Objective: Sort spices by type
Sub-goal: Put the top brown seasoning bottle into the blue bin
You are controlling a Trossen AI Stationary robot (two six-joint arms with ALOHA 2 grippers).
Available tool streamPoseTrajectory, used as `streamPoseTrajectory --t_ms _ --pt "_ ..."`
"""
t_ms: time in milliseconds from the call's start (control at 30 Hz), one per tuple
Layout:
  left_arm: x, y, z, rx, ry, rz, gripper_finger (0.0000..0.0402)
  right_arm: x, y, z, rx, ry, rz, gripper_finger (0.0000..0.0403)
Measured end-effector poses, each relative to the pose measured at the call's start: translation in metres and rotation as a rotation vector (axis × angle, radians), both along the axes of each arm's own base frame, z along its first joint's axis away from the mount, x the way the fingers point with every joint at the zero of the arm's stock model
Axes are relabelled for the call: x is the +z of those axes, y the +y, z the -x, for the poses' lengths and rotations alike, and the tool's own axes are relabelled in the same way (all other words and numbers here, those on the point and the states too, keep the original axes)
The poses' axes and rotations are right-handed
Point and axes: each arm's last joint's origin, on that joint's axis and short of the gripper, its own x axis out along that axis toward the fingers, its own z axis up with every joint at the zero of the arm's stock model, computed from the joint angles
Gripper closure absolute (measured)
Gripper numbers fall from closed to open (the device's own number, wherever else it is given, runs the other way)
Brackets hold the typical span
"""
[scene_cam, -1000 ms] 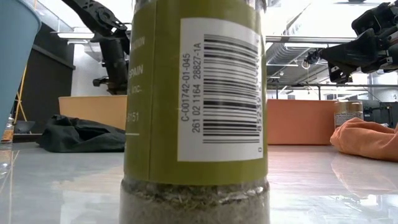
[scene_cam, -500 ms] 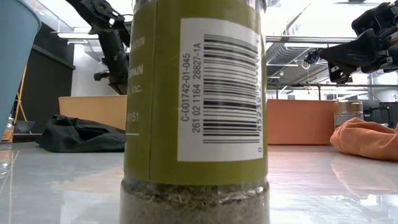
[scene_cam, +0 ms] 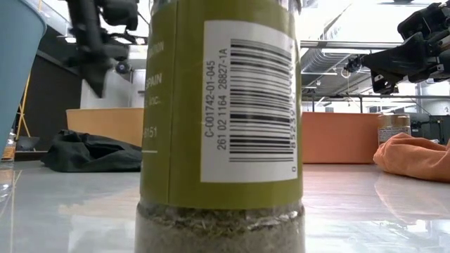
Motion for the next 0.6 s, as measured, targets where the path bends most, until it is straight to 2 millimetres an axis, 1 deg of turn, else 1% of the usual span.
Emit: streamPoseTrajectory --t_ms 133,233,333,600 --pt "-0.005 -0.025 0.006 -0.039 0.117 0.228 0.0401 0.000 0.000 0.000 0.000 0.000 0.000 0.0402" --pt "-0.010 -0.034 0.007 -0.068 0.252 0.319 0.0401 0.000 0.000 0.000 0.000 0.000 0.000 0.0402" --pt "-0.018 -0.037 0.001 -0.122 0.380 0.368 0.0401 0.000 0.000 0.000 0.000 0.000 0.000 0.0402" --pt "-0.052 -0.035 -0.029 -0.302 0.566 0.505 0.0401 0.000 0.000 0.000 0.000 0.000 0.000 0.0402"
